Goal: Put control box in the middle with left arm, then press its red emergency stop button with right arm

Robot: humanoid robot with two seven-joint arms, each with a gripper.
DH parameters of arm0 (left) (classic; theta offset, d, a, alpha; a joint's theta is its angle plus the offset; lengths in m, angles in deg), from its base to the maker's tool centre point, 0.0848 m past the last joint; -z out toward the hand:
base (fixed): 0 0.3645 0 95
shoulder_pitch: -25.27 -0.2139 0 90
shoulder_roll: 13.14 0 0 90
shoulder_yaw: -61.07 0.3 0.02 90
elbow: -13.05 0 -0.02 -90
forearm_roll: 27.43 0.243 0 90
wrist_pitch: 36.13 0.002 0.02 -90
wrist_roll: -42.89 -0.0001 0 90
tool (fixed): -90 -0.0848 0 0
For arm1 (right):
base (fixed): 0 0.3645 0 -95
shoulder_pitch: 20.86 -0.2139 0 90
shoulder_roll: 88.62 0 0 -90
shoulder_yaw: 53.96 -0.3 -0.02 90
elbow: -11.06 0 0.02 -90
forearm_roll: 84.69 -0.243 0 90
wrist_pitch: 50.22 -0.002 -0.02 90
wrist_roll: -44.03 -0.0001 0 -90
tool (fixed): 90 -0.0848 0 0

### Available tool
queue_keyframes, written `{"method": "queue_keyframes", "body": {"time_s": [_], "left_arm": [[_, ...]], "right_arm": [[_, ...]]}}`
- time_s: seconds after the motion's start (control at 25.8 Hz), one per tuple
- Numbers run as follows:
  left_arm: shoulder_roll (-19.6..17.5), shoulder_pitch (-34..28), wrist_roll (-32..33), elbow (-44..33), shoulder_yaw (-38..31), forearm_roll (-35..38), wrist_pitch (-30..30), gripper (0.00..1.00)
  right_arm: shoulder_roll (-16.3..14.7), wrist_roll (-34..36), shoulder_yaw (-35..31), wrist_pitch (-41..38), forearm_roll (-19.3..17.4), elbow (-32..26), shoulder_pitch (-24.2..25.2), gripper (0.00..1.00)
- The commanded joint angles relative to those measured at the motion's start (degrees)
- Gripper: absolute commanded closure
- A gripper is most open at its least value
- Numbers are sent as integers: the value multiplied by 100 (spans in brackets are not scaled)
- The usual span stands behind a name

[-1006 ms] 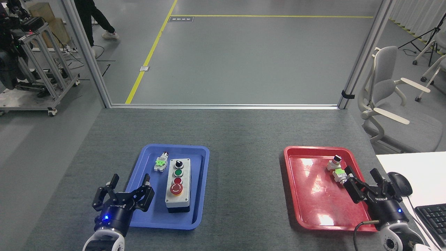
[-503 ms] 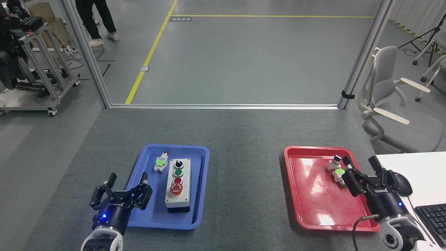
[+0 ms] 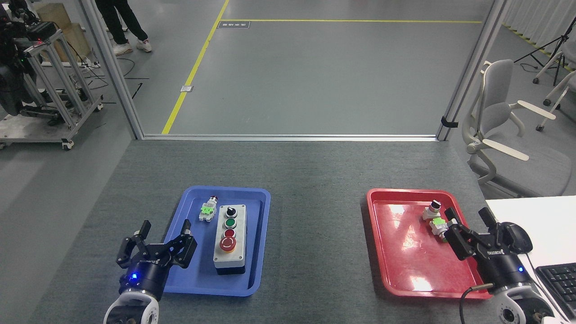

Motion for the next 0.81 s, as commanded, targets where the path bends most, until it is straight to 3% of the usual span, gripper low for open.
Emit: {"method": "queue_keyframes", "body": {"time_s": [0.0,0.35,0.62,0.77], "left_arm": [[15,-12,-28,-13,0,-1,-5,0],[-20,-12,-81,40,0,52,22,1],[-20,5,-99,40,0,79,48,0],[-3,75,-64,40,61,316,83,1]], "right_arm": [[-106,-4,0,-9,9,1,81,0],[-185,22,-44,-53,17,1,99,0],[-246,4,0,1266,61,-8,90,0],[-202,4,0,1380,167,-131,108,0]]}}
